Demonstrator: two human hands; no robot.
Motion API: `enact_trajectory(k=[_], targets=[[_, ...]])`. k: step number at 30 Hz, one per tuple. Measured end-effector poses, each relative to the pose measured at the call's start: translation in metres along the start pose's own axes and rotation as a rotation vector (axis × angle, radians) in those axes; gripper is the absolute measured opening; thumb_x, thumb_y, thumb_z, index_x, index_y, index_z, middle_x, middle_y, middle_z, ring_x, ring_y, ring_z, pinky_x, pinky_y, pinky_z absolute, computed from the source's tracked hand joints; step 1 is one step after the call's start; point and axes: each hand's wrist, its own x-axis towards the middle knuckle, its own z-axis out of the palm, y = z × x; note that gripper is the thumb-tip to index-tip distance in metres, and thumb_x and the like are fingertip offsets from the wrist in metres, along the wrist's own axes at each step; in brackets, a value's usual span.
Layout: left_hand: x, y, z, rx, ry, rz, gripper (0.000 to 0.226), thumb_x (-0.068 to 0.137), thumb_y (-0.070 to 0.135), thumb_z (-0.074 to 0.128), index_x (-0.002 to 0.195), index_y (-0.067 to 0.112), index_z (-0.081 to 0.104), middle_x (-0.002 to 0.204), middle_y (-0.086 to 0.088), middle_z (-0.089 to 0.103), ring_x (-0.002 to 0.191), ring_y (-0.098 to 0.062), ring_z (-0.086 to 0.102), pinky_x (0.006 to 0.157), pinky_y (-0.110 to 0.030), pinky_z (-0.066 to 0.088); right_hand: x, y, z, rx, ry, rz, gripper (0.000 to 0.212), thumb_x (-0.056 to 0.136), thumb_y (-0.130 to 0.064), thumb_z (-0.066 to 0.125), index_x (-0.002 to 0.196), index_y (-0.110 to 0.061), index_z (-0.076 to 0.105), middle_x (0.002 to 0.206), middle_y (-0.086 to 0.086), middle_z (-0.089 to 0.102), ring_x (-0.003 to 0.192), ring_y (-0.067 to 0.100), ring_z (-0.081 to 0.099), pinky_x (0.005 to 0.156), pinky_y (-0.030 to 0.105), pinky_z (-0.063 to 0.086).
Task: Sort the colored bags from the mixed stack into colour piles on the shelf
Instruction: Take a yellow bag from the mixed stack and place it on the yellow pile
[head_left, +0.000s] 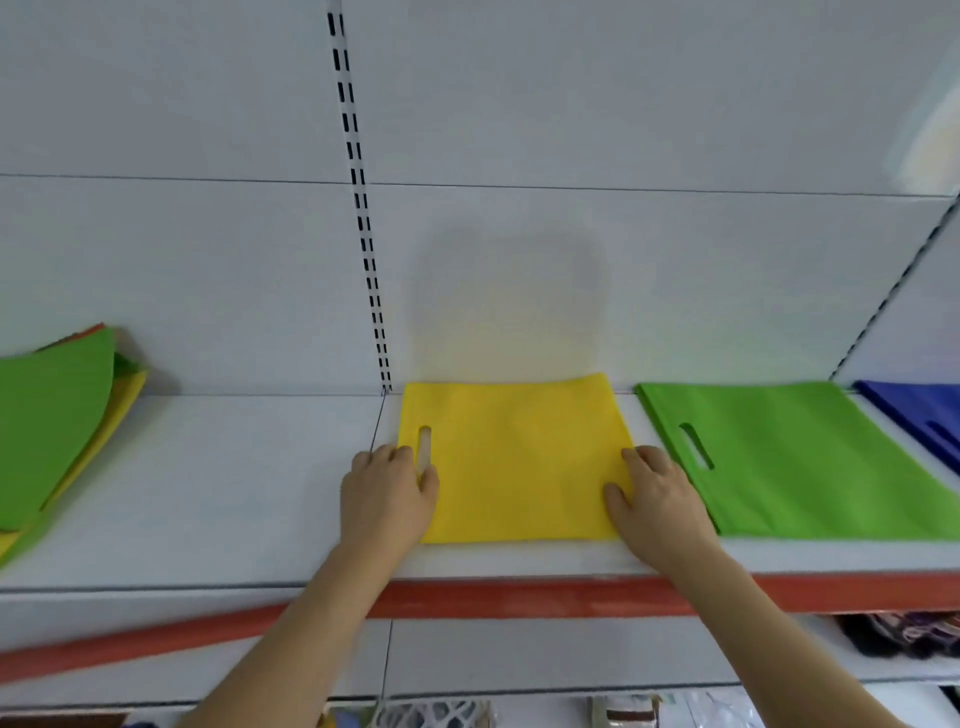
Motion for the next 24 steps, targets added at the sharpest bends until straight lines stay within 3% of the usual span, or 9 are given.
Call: enact_trajectory(k=[2, 5, 9, 14, 19, 24], targets=[[-0.002, 0.003, -0.001, 0.04, -0.024, -0.028, 0.046, 0.098, 0.06, 0.046, 0.11, 0.021, 0.064, 0.116, 0.001, 0.066, 0.114, -0.03, 0.056, 0.086, -0.043, 0.051, -0.002, -0.002, 0.001, -0.058, -0.008, 0.001, 0.046, 0.097, -0.035, 0.065, 0.127, -0.001, 0.064, 0.133, 0.022, 0.06, 0.123, 0.043, 0.056, 0.101, 0.049, 0.051], [-0.005, 0.007, -0.001, 0.071, -0.046, -0.025, 0.048, 0.097, 0.061, 0.045, 0.116, 0.02, 0.062, 0.12, 0.0, 0.065, 0.116, -0.03, 0.055, 0.088, -0.043, 0.051, -0.004, -0.004, 0.002, -0.115, -0.016, 0.014, 0.05, 0.1, -0.05, 0.053, 0.123, -0.008, 0.063, 0.141, 0.017, 0.055, 0.135, 0.038, 0.048, 0.106, 0.046, 0.048], [-0.006, 0.011, -0.003, 0.068, -0.072, -0.012, 0.05, 0.1, 0.058, 0.043, 0.125, 0.017, 0.059, 0.126, -0.003, 0.063, 0.12, -0.029, 0.054, 0.092, -0.043, 0.051, -0.002, -0.008, 0.001, -0.16, -0.06, 0.025, 0.059, 0.104, -0.055, 0.037, 0.139, -0.011, 0.055, 0.161, 0.013, 0.037, 0.15, 0.033, 0.031, 0.117, 0.045, 0.039], [-0.01, 0.005, -0.014, 0.073, -0.011, -0.022, 0.065, 0.103, 0.062, 0.038, 0.144, 0.013, 0.053, 0.149, -0.008, 0.052, 0.142, -0.03, 0.043, 0.112, -0.045, 0.042, -0.005, -0.016, -0.004, -0.146, -0.011, 0.03, 0.066, 0.106, -0.056, 0.034, 0.153, -0.012, 0.046, 0.169, 0.015, 0.027, 0.157, 0.035, 0.022, 0.123, 0.051, 0.031], [-0.03, -0.013, -0.027, 0.108, 0.139, -0.056, 0.066, 0.102, 0.056, 0.045, 0.15, 0.011, 0.051, 0.161, -0.014, 0.043, 0.152, -0.034, 0.032, 0.123, -0.051, 0.026, -0.013, -0.059, -0.003, -0.014, 0.118, -0.157, 0.073, 0.101, -0.059, 0.032, 0.148, -0.007, 0.056, 0.164, 0.021, 0.039, 0.155, 0.041, 0.03, 0.122, 0.057, 0.031], [-0.049, -0.064, -0.047, 0.172, 0.149, -0.104, 0.069, 0.102, 0.057, 0.039, 0.156, 0.014, 0.045, 0.166, -0.012, 0.036, 0.157, -0.033, 0.022, 0.127, -0.054, 0.016, -0.035, -0.135, 0.007, -0.019, 0.073, -0.311, 0.076, 0.103, -0.063, 0.024, 0.155, -0.014, 0.05, 0.17, 0.014, 0.031, 0.161, 0.035, 0.017, 0.127, 0.053, 0.022]])
